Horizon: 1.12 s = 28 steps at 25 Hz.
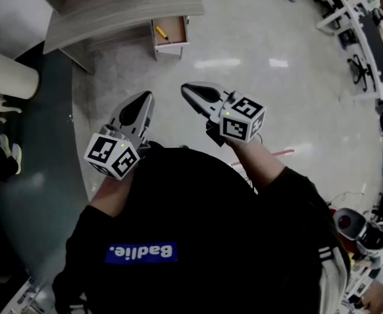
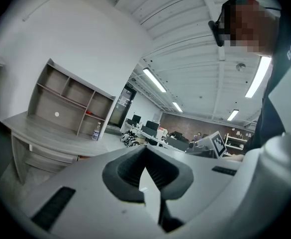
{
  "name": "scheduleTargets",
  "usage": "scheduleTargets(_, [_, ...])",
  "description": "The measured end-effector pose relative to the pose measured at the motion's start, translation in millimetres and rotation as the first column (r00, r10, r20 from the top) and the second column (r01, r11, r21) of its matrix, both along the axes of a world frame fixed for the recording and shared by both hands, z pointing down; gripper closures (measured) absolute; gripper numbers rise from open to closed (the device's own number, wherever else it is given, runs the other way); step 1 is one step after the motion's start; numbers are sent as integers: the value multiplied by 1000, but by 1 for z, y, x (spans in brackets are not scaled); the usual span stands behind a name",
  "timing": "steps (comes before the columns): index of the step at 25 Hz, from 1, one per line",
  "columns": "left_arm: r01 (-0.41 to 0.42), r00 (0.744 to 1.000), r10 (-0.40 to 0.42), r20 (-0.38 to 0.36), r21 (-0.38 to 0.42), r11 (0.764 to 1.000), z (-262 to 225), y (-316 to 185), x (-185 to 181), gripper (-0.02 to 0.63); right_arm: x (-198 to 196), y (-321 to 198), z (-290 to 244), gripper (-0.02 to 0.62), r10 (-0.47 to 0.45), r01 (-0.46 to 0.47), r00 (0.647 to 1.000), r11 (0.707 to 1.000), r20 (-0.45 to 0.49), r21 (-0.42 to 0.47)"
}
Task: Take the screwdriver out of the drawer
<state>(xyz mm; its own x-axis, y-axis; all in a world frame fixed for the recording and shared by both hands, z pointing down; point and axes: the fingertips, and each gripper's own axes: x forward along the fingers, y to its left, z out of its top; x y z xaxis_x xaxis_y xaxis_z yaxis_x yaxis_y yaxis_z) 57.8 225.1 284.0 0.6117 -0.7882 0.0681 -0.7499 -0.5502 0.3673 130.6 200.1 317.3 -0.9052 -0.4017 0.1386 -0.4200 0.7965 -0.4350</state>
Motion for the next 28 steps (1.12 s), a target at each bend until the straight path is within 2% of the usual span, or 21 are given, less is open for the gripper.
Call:
scheduleTargets(7, [-22, 1000, 22, 3, -6, 1000, 4, -27, 12, 609, 2, -28, 0, 566, 11, -11, 1000, 1000, 4, 7])
scheduleTargets(14, [-58, 998, 58, -2, -4, 998, 14, -76, -2, 609, -15, -73, -1, 566, 46, -46, 999, 999, -5, 17])
scheduleTargets(28, [-168, 986, 168, 0, -31, 985, 10, -212, -72, 609, -97, -203, -5, 566, 122, -121, 992, 992, -32, 17])
